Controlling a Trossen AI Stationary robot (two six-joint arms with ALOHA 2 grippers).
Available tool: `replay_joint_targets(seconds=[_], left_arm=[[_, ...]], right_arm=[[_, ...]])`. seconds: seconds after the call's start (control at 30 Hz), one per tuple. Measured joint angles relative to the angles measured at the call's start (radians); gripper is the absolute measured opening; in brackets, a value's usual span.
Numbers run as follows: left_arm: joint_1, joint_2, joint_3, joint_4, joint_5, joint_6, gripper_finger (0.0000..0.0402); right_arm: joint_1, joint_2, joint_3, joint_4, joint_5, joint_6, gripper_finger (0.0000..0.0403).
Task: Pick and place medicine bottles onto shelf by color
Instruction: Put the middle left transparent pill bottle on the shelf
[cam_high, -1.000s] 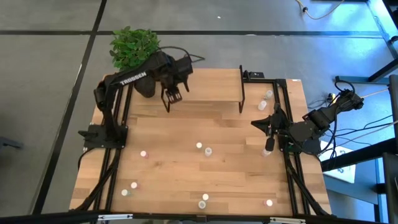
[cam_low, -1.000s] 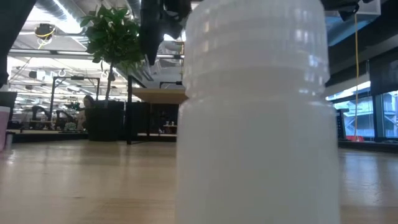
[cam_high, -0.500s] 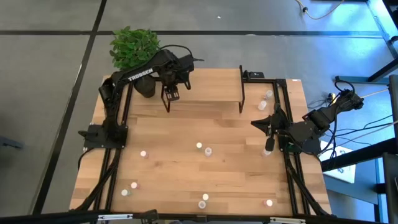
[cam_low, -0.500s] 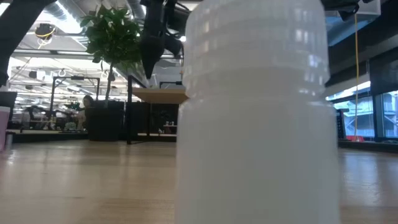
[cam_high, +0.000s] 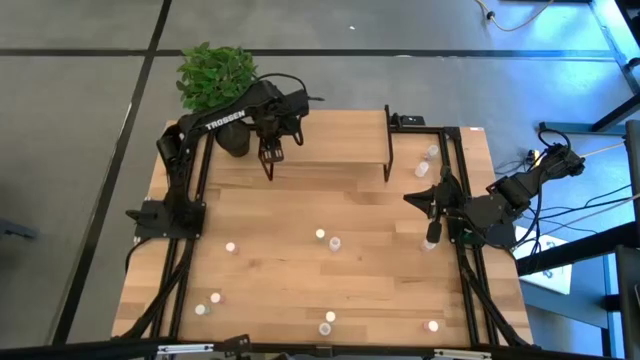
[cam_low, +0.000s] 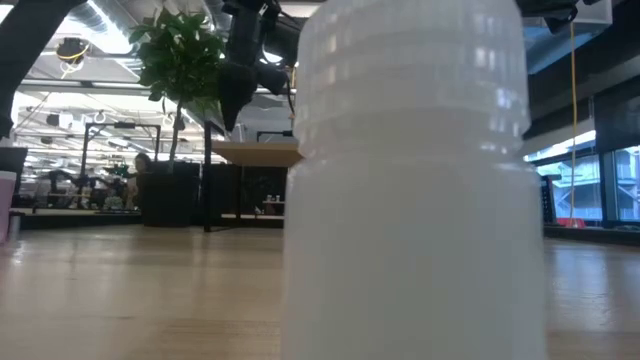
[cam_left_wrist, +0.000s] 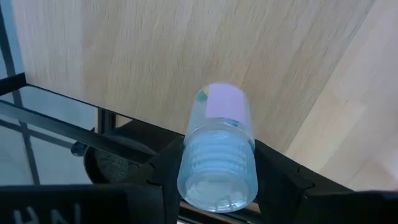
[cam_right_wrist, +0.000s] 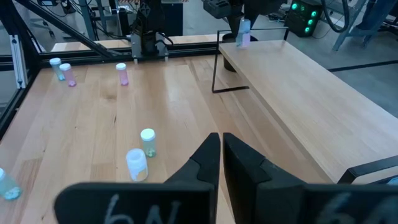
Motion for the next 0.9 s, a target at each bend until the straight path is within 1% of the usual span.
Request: replay_joint_targets(seconds=[0.17,0.7,0.9], left_arm=[[0.000,0.000,-0.001,0.001,0.000,0.035,0.0159],[0.024,0.001,-0.005,0.001,0.015,0.045,0.0233],[0.029,-0.005,0.025,0.000,0.006,0.038,0.0268]], right_arm=[[0.000,0.000,0.000,0.000,0.000,0.000,0.0023],[0.000,0.000,0.000,0.000,0.000,0.000,0.0023],[0.000,0.000,0.000,0.000,0.000,0.000,0.0023]])
